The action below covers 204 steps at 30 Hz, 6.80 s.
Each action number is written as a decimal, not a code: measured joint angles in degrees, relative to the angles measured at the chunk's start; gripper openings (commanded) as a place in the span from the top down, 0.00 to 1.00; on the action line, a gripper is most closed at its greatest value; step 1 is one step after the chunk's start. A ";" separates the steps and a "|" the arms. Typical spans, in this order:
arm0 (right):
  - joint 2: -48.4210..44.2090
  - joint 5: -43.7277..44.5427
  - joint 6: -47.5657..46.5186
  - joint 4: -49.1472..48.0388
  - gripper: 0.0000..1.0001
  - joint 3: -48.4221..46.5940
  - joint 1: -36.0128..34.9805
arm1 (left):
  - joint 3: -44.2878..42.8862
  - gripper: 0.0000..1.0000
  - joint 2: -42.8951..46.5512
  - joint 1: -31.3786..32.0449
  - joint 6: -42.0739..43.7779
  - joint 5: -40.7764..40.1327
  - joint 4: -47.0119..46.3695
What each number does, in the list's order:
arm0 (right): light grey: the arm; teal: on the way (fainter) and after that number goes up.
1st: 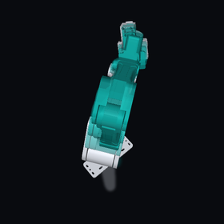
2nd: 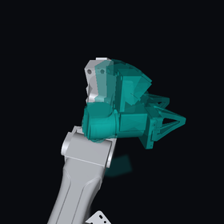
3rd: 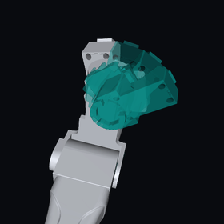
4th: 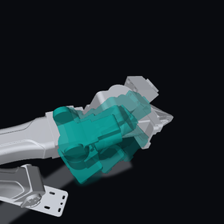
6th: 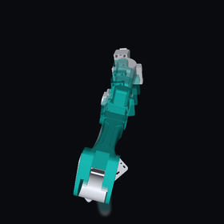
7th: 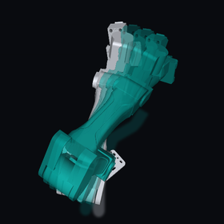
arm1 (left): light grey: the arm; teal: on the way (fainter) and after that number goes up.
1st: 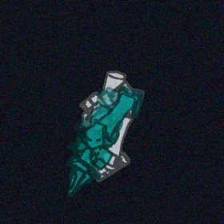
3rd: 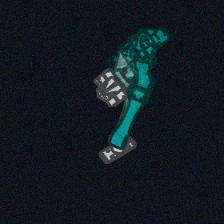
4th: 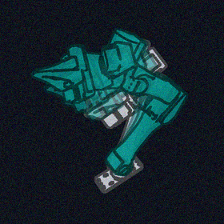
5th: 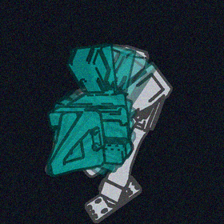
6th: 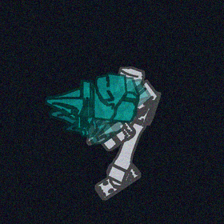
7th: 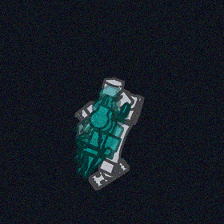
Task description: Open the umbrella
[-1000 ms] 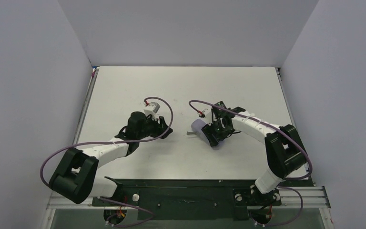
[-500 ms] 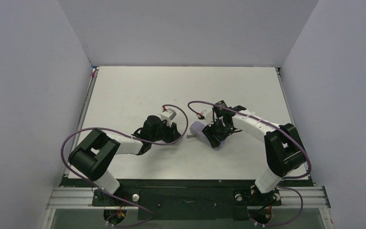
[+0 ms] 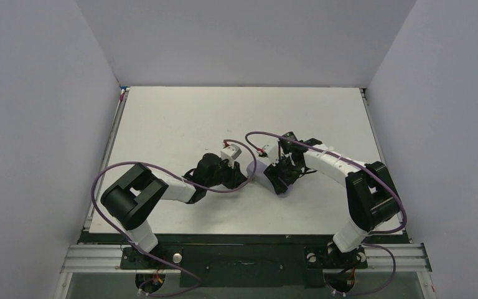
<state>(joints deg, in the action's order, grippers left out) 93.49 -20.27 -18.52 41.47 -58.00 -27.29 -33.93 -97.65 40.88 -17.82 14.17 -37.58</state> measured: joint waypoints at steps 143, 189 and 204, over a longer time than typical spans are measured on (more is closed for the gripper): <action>3.58 -7.58 -3.74 7.34 1.00 -3.15 5.99 | -5.05 0.72 -2.84 10.62 1.99 -14.47 -1.60; 5.79 -8.57 -12.98 10.97 1.00 -5.64 8.94 | -5.79 1.00 -5.09 6.97 5.01 -16.02 -2.84; 5.66 -5.44 -30.03 12.94 1.00 -6.29 8.70 | 0.44 1.00 -2.93 6.47 14.64 -5.22 -9.11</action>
<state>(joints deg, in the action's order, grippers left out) 99.15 -25.71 -48.56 54.41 -64.29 -18.59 -33.50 -100.57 47.35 -3.18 8.95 -46.70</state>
